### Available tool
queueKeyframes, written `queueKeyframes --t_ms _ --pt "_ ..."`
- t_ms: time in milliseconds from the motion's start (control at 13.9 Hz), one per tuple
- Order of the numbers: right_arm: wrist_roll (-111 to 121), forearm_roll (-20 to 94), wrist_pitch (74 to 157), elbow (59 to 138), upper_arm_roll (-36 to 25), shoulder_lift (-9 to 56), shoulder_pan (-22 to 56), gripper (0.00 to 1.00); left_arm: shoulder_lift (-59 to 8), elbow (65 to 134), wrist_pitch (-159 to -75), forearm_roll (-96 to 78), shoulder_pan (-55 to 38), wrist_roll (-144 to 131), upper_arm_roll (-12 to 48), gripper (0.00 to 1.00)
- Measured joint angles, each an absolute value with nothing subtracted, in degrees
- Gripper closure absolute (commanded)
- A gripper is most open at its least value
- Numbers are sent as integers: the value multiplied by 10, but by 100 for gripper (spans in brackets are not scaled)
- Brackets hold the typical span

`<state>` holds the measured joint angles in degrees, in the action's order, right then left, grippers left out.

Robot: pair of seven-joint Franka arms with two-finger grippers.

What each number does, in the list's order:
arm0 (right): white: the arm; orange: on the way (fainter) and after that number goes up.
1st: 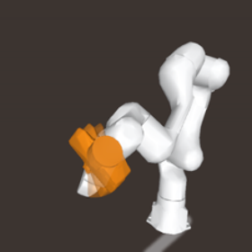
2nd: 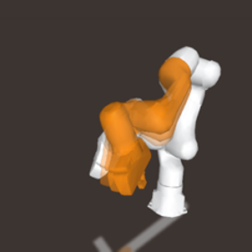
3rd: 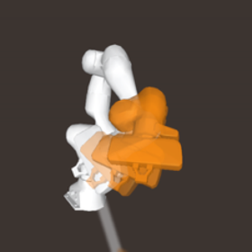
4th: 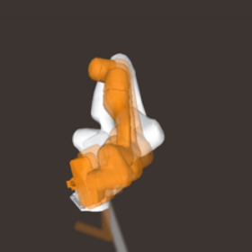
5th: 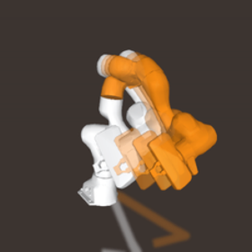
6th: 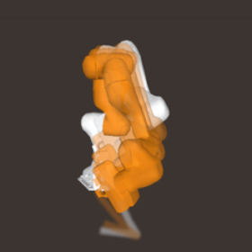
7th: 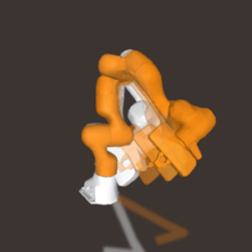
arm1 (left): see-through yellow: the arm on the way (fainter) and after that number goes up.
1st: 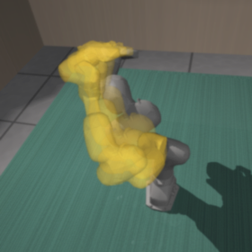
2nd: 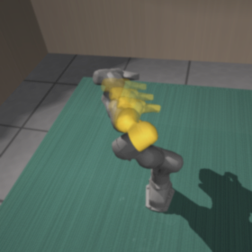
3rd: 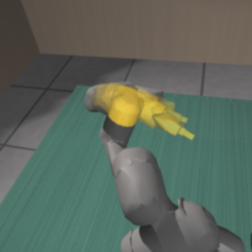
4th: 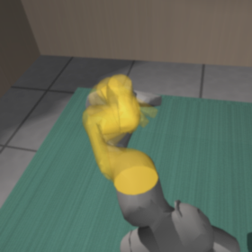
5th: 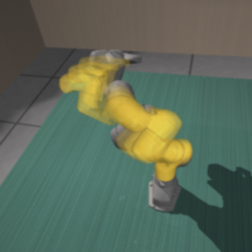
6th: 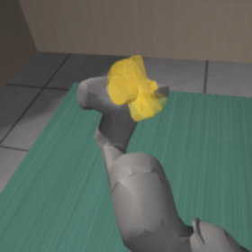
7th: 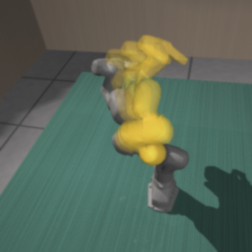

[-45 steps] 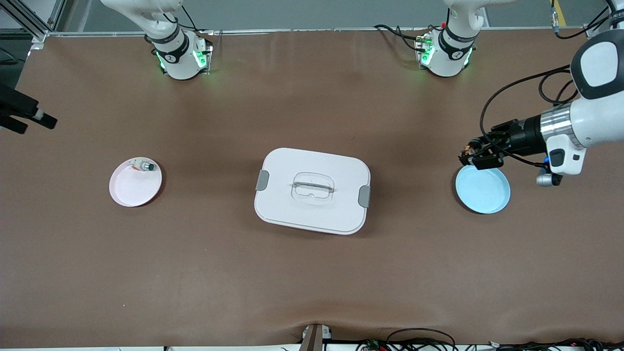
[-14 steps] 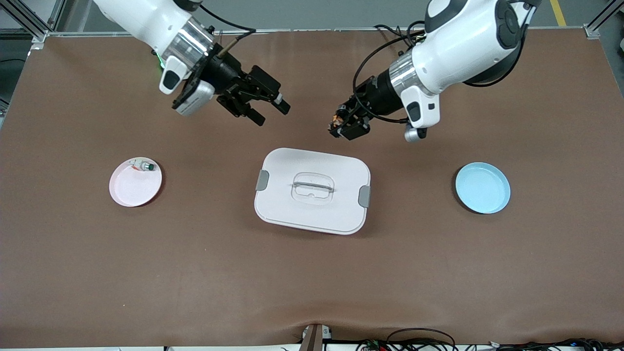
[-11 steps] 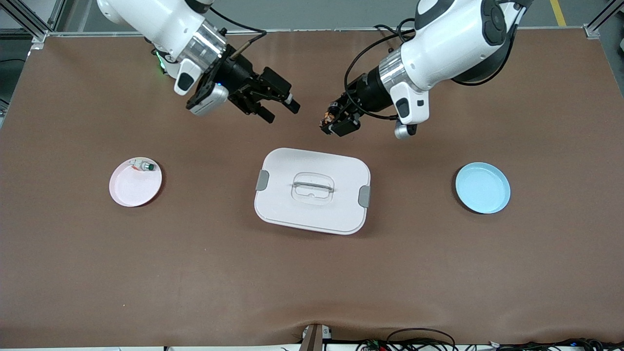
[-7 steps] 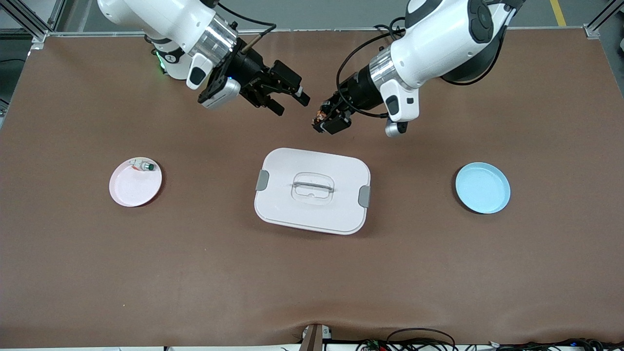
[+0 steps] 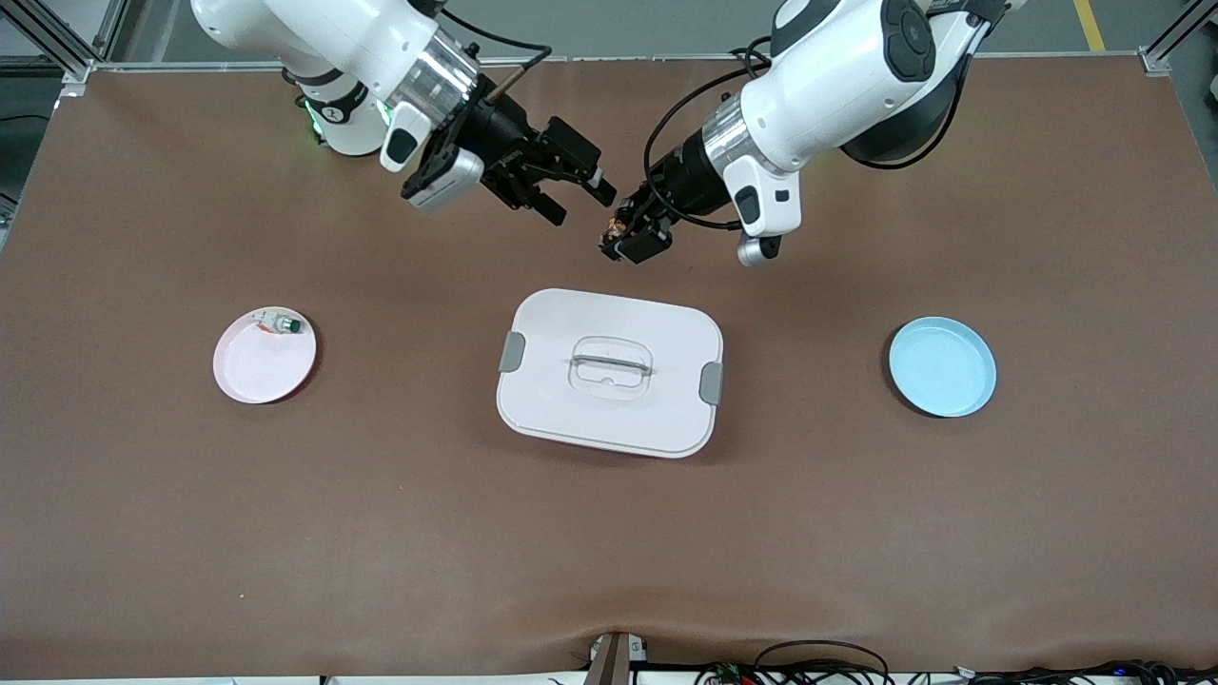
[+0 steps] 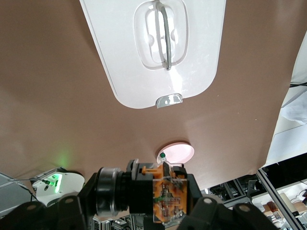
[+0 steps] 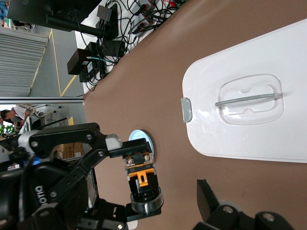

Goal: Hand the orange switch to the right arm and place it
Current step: 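Bring the switch above the box while the right gripper reaches toward it, then grasp the switch with the right gripper and open the left gripper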

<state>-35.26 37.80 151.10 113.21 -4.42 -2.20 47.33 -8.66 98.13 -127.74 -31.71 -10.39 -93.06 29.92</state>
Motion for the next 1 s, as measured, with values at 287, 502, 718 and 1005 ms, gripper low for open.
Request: queueKeyframes --t_ms 287,502,718,1005 --pt "-354 378 1536 1139 -44 -2 487 0 -87 981 -1279 -317 -105 -932 299 73" --pt "-364 378 1557 1139 -44 11 497 0 -87 981 -1280 -317 -105 -932 299 73" --pt "-367 378 1572 1139 -44 20 502 0 -87 981 -1280 -317 -105 -932 299 73" --pt "-367 378 1576 1135 -44 21 503 20 -87 983 -1280 -317 -105 -932 299 73"
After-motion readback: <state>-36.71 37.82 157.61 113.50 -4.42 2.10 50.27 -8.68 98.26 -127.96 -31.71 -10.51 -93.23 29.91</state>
